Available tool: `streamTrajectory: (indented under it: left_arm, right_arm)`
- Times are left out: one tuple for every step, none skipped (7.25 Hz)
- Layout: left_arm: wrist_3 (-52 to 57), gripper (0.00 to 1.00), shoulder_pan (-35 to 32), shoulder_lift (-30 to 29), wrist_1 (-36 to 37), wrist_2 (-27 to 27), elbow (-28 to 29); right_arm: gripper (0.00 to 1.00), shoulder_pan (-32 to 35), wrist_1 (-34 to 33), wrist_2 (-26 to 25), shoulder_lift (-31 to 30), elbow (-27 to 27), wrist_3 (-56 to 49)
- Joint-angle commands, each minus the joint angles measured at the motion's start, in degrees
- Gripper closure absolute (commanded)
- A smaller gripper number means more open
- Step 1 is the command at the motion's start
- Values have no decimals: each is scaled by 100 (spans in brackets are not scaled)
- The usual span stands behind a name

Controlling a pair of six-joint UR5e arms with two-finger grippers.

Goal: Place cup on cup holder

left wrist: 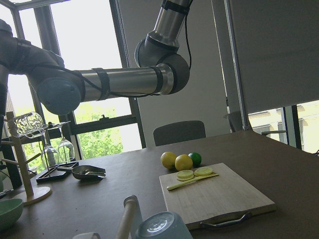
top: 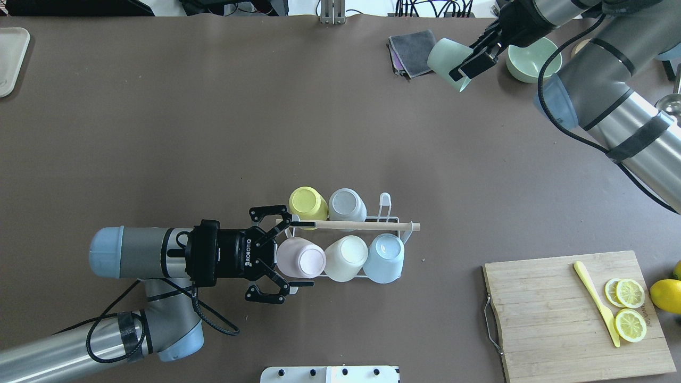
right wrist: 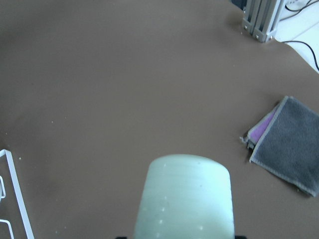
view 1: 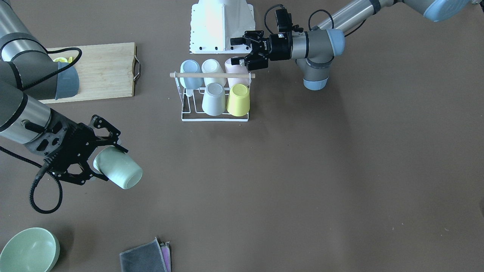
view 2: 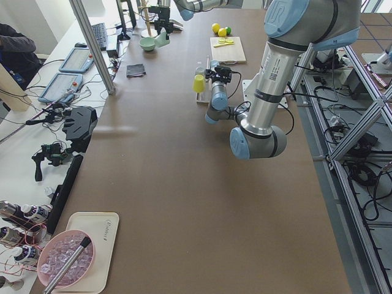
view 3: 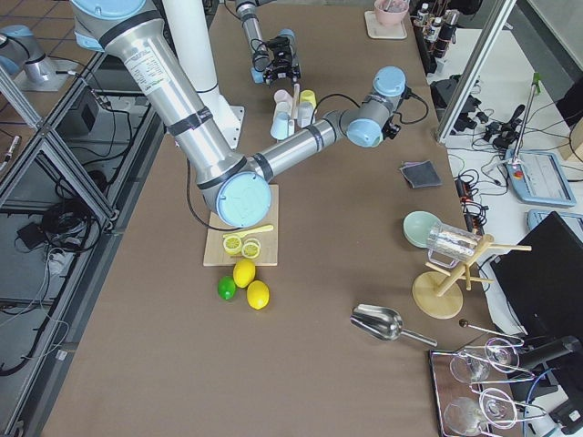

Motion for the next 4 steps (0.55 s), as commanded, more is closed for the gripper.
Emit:
streamTrajectory:
  left_arm:
    - [-91, 2, -69, 74, 20, -15, -193]
    - [-483, 1, -348, 206, 134, -24, -568]
    - [-713, 2, -603, 511, 727, -77, -1164]
    - [-716, 2, -962, 1002, 1977, -399, -2083]
  right_arm:
    - [49, -97, 1456, -242, -106, -14, 701]
    - [49, -246, 1706, -453, -107, -32, 712]
    - [49, -534, 2134, -733, -125, -15, 1026]
    - [49, -842, 2687, -1232, -220, 29, 1446]
